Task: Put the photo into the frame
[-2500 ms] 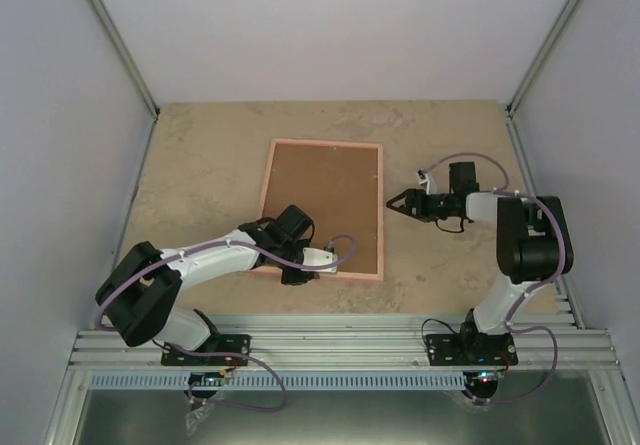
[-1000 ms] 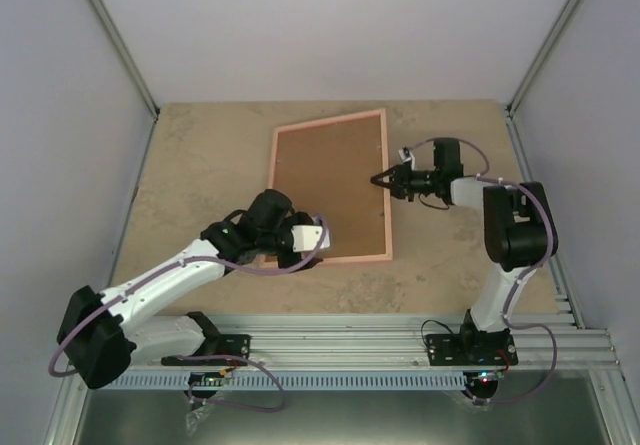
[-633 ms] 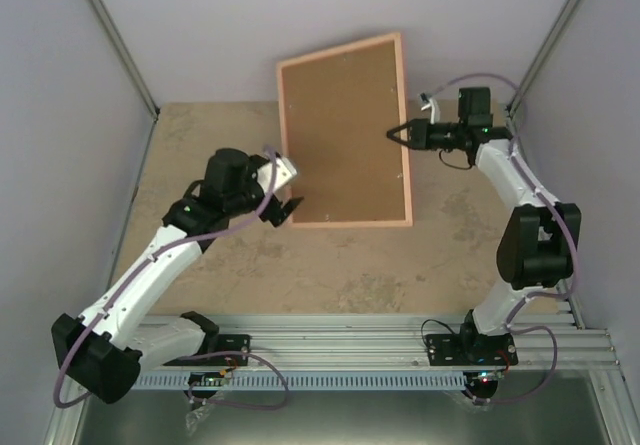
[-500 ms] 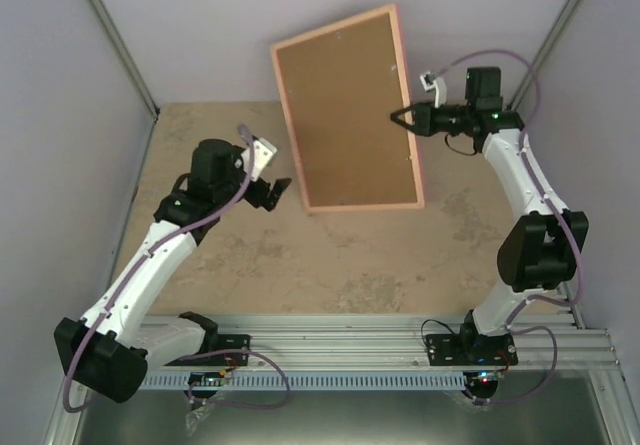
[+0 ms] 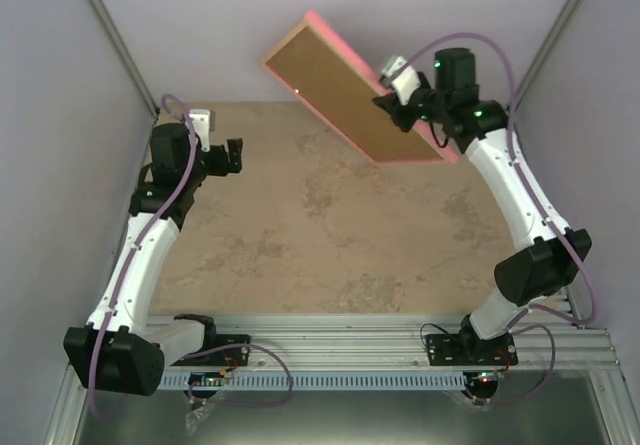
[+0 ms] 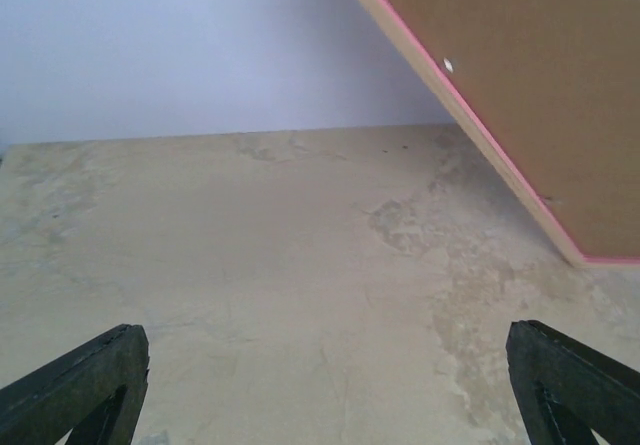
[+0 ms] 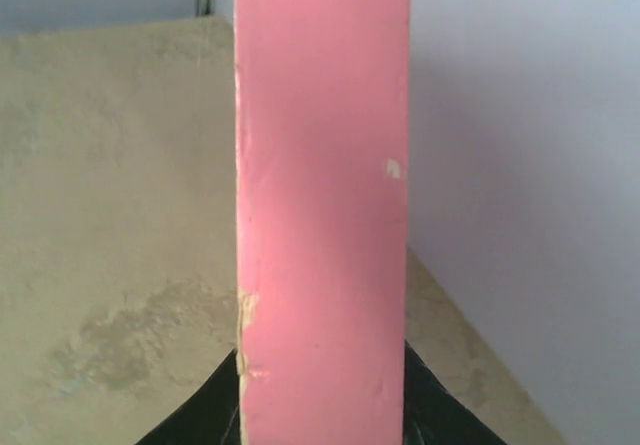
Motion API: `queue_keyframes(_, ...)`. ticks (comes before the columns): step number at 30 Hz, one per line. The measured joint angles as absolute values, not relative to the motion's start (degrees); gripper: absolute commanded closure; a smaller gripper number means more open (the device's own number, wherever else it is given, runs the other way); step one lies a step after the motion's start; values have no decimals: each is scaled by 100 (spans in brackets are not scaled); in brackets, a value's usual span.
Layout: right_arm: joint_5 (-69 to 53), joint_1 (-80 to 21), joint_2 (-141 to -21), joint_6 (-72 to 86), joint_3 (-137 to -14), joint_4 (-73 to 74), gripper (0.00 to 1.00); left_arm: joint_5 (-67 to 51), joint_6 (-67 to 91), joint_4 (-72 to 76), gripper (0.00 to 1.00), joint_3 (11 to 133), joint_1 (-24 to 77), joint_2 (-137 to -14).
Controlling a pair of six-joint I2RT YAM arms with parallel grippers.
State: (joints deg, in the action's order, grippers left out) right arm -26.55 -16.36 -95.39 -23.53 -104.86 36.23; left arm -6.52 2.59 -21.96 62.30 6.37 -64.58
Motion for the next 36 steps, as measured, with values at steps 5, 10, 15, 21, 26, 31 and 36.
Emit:
queue_keyframes(5, -1476, -2751, -9185, -3522, -9679, 3212, 99, -222, 322, -2202, 1, 6394, 419, -6510)
queue_keyframes(10, -729, -3638, -8525, -4619, -8103, 2458, 99, 209, 316, -2226, 1, 6661, 139, -6637)
queue_keyframes(15, -97, -4226, -7972, -5358, -6530, 1437, 100, 349, 228, -2222, 1, 6792, -102, -6681)
queue_keyframes(21, 443, -4757, -7867, -6031, -5177, 311, 85, 143, 193, -2220, 1, 7063, -137, -6836)
queue_keyframes(26, 506, -4943, -7850, -5916, -4602, -373, 55, -322, 185, -2366, 1, 7070, -141, -6965)
queue_keyframes(31, 231, -5113, -7972, -5634, -3846, -585, 33, -572, 119, -2497, 1, 6890, -141, -6984)
queue_keyframes(36, -34, -5135, -8252, -5468, -3350, -799, 20, -698, 75, -2550, 1, 6654, -141, -6984)
